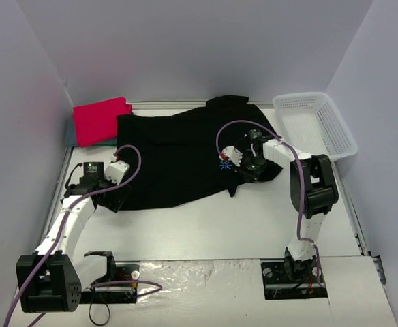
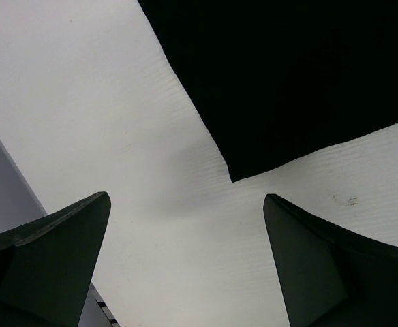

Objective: Fold and stack the t-shirts
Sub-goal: Flatten out the tshirt

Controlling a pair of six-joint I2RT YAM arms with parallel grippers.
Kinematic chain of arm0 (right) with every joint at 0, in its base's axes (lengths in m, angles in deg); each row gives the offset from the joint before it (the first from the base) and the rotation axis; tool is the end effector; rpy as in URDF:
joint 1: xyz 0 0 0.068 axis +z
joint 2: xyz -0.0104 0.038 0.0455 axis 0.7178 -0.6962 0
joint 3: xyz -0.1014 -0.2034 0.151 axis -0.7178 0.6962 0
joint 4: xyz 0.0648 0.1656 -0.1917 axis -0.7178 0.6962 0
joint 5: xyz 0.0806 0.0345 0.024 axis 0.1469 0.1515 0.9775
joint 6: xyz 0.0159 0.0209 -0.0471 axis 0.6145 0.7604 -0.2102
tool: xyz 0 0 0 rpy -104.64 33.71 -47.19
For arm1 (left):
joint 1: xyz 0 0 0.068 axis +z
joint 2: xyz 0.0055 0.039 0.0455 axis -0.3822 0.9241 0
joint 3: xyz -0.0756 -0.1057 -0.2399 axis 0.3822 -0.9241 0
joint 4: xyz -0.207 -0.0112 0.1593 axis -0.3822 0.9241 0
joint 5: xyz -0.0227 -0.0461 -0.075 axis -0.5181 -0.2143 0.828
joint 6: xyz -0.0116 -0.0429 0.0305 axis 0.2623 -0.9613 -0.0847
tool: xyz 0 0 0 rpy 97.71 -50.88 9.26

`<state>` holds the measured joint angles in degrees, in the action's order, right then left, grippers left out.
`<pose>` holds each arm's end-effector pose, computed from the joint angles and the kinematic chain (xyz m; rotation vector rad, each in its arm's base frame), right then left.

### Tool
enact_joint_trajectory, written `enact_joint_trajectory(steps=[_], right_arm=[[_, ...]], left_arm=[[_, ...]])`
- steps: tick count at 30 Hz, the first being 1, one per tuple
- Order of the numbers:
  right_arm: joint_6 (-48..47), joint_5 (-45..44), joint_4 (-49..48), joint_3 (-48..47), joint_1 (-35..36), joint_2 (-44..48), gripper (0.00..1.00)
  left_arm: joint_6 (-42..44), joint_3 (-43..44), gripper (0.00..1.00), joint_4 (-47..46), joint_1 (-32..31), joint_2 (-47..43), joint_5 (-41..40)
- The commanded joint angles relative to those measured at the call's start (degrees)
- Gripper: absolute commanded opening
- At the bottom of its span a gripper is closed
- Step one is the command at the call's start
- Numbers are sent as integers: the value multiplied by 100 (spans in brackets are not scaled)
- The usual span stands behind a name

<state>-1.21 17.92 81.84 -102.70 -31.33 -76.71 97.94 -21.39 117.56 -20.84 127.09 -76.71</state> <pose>0.3726 0.1111 0.1596 -1.6316 2.0593 0.3090 0.2126 0.0032 0.2264 0.5408 2.4161 0.1020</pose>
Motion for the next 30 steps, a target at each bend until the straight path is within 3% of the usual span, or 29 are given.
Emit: enact_joint_trajectory(steps=[1,7,10,22,30], right_arm=[[321,-1232,-1169,730,48,-312,10],[506,-1507,-1411,994,57,-276,0],[550,-1499,-1359,1073,66,-170,0],[357,-576,732,590,92,972,0],[542,-479,1296,537,101,1544,0]], left_arm=[[30,33,95,-29,39,-26,-47],[21,42,95,-20,48,-52,-3],[30,42,95,-11,57,-69,-3],[39,51,95,6,57,-219,85],[47,51,95,41,57,-368,182]])
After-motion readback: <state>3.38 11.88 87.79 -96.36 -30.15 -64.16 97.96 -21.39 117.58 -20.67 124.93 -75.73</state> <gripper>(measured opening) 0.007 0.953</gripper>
